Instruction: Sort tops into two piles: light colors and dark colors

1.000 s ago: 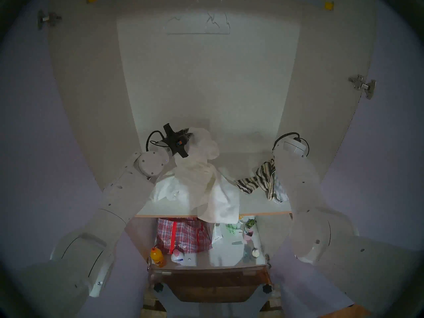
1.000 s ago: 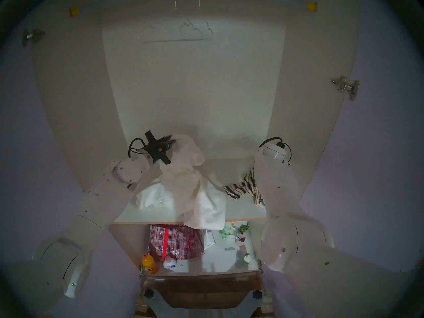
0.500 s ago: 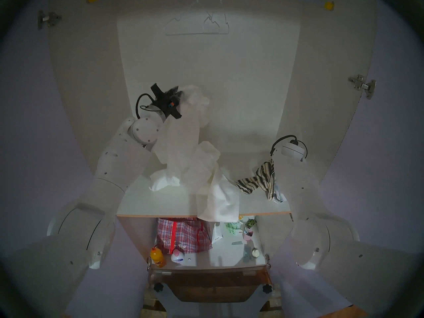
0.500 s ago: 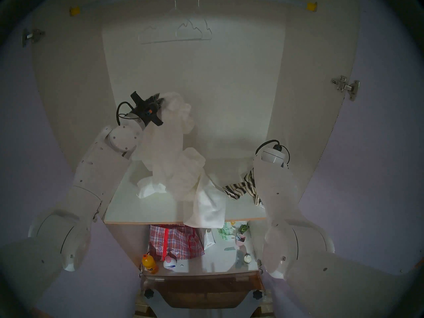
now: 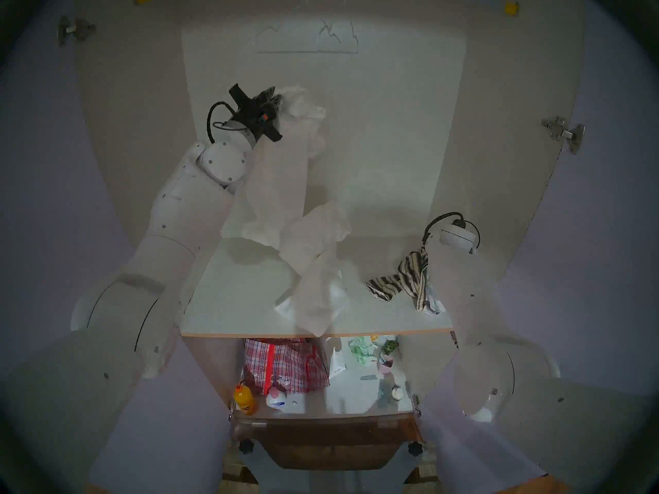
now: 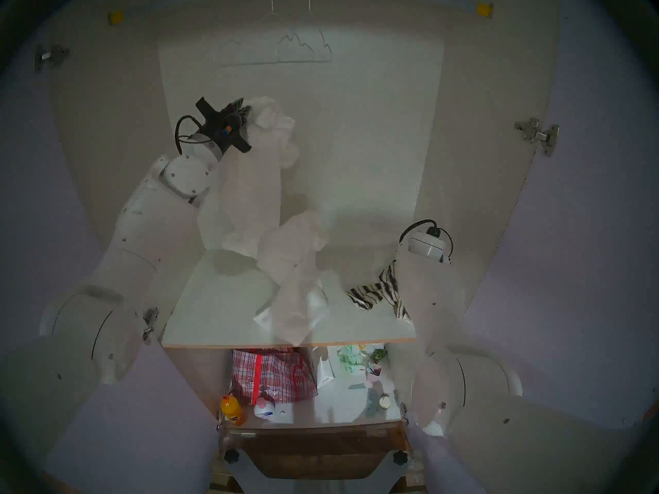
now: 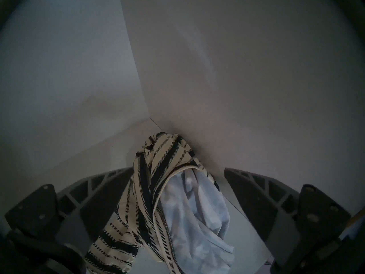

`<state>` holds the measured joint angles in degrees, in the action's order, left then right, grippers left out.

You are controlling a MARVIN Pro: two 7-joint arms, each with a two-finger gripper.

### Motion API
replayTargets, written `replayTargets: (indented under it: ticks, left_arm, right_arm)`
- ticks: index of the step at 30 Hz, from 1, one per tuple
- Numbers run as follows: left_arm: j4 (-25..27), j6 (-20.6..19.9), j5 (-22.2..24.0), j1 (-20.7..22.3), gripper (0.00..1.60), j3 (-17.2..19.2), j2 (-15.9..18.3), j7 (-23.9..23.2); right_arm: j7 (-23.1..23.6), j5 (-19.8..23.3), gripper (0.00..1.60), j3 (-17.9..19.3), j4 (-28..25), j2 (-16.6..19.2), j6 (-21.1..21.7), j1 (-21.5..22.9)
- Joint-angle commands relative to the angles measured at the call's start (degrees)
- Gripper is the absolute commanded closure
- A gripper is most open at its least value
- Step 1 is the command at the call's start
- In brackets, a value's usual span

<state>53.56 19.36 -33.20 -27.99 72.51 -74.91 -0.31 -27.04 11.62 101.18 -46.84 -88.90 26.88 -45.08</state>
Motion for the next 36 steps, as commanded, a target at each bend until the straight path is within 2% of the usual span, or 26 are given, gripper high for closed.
replayTargets:
  ticks: [1,10,18,25,36]
  left_arm:
    - [0.2,1.5,0.9,6.3,1.60,1.6,-1.1,0.8]
    - [-7.3,4.4,2.2,14.8,1.60,0.4,-4.5,-0.5]
    - [-16.9,7.7,2.0,21.0,1.60,-1.4,-6.7,-2.9]
    - [-22.1,10.0,2.5,21.2,1.60,-0.8,-6.2,-4.4]
    - [-18.9,12.8,5.0,18.7,1.60,2.5,-3.7,-5.9]
  right_arm:
    - [0.1,-0.1,0.00,-0.2,-1.2,0.1,-0.4,1.7]
    - [0.3,-0.1,0.00,-0.5,0.3,0.0,-0.9,2.6]
    - [0.1,0.1,0.00,-0.4,1.3,0.0,-1.2,3.3]
    - [0.0,-0.1,0.00,-0.5,0.8,0.1,-1.1,2.7]
    - [0.7,-0.4,0.00,-1.7,0.4,-0.8,-0.8,2.3]
